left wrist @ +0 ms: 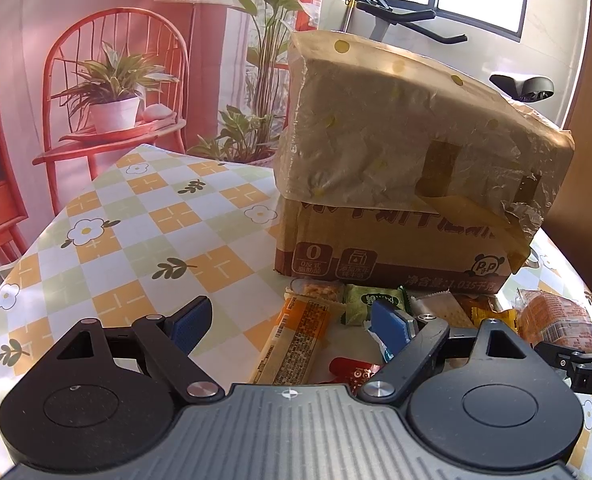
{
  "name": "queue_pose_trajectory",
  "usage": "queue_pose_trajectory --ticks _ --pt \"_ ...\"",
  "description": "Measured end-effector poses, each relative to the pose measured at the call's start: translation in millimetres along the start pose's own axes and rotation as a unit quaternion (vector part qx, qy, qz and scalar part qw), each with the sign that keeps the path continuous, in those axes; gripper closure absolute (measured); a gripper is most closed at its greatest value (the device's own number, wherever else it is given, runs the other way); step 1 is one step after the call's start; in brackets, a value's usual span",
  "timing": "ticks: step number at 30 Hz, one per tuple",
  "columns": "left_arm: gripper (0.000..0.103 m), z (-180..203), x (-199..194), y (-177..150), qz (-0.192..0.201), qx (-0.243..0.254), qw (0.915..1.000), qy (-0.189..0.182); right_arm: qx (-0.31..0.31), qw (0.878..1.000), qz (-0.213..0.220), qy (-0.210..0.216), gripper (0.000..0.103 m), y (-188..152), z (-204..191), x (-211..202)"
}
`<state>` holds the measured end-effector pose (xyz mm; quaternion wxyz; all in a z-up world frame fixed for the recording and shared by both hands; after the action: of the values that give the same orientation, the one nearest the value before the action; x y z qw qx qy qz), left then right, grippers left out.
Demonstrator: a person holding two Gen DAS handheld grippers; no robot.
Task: Organize snacks
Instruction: 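Close the right gripper on the pink wrapped pastry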
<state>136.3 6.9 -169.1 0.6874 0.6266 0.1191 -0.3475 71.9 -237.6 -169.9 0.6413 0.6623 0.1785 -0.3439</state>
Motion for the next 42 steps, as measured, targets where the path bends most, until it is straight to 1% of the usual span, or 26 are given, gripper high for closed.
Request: queue_pose_trajectory --ticks 4,10,19,22,37,40,42 --pt "0.015 -0.1 0.2 0.5 0.0 0.0 1.0 -0.001 -0.006 1.0 0.013 0.008 0.02 9.5 -5.3 -3.8" --pt "0.015 -2.0 1.4 1.1 0.0 0.002 1.0 -0.002 -0.012 1.0 0.017 0.018 0.02 15.4 -16.2 -2.2" --pt "0.016 -5.7 4.2 0.1 -0.003 -0.001 1.0 -0.002 -0.012 1.0 0.016 0.024 0.02 16.2 -23.5 1.3" --pt "0.02 -7.8 5.6 -0.4 -0.005 -0.004 1.0 -0.004 -0.012 1.0 0.015 0.024 0.02 16.7 -24.4 2.1" --pt "0.021 -14.3 7.4 -6.1 -0.012 -0.004 0.9999 -0.007 -0.006 0.999 0.015 0.032 0.02 14.7 -27.5 3.2" --pt "0.025 -17.3 6.9 -9.6 -0.015 -0.002 0.9998 -0.013 -0.005 0.999 0.014 0.035 0.02 13.1 -28.8 3.5" --pt "0.029 -19.2 7.7 -13.2 -0.02 -0.002 0.9996 -0.018 -0.005 0.999 0.013 0.036 0.02 12.2 -30.2 4.2"
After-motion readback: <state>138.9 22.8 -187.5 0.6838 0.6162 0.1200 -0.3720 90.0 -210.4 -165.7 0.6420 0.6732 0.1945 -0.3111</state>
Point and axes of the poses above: each gripper's, at about its wrist camera, not at the fingertips, and x roughly the way its jaws point, z to its right, y to its top, the point moved 3 cm from there along x, roughly the way its jaws point, and after that the axes turned 9 degrees about -y, right-handed, at the moved point
